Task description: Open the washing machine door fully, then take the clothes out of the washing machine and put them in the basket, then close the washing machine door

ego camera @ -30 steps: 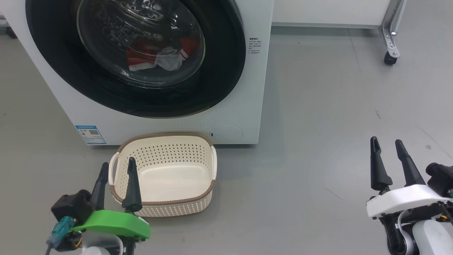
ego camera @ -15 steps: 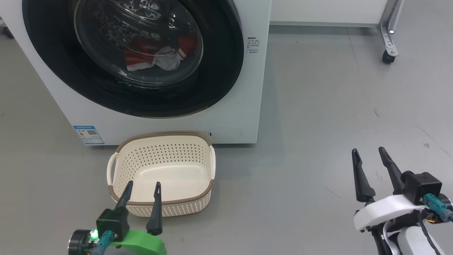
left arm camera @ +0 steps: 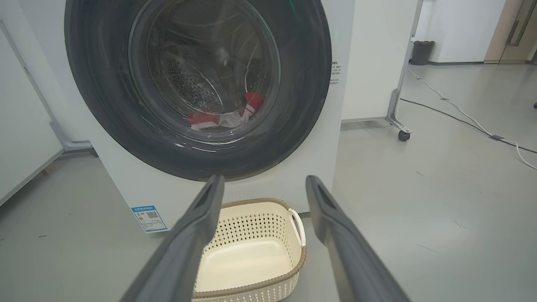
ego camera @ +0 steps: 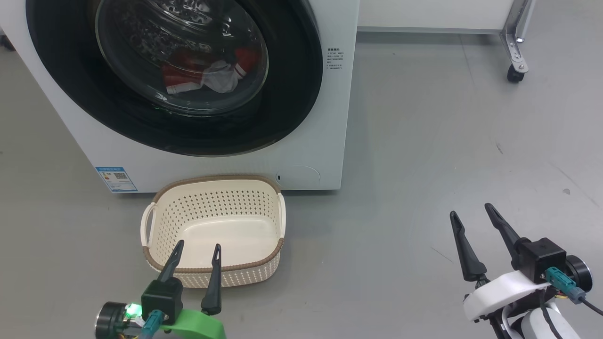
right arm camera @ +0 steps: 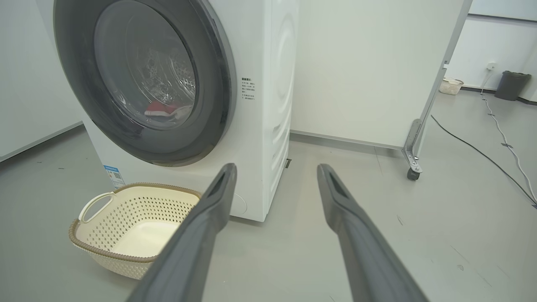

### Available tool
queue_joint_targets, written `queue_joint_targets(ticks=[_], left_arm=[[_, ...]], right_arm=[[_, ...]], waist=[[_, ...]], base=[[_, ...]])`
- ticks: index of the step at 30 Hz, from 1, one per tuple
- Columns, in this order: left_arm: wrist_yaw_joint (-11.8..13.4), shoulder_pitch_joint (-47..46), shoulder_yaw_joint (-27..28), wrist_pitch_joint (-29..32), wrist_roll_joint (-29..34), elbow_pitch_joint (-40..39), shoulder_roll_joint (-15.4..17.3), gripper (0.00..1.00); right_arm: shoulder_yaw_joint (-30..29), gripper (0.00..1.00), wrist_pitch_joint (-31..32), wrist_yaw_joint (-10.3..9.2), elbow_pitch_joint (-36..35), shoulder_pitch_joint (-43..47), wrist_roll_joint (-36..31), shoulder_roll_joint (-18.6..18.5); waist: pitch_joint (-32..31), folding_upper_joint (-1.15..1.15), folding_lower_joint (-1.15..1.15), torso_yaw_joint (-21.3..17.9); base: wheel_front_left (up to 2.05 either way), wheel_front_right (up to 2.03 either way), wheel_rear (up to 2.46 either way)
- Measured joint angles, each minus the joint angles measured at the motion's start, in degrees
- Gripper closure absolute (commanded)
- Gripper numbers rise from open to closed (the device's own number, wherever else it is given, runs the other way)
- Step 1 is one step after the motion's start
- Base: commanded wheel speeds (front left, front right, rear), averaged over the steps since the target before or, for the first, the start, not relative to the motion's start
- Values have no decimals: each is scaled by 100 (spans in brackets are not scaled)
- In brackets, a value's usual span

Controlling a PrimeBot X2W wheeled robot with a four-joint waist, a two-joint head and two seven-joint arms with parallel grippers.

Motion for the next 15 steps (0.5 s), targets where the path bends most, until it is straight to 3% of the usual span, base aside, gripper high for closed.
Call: queue_joint_targets(ticks=[15], left_arm=[[43, -63, 103, 0, -293, 205, 1, 0]], right_arm=[[-25, 0, -32, 1, 186, -15, 118, 130]], waist=[[-28, 0, 0, 13]], base=[[0, 0, 0]])
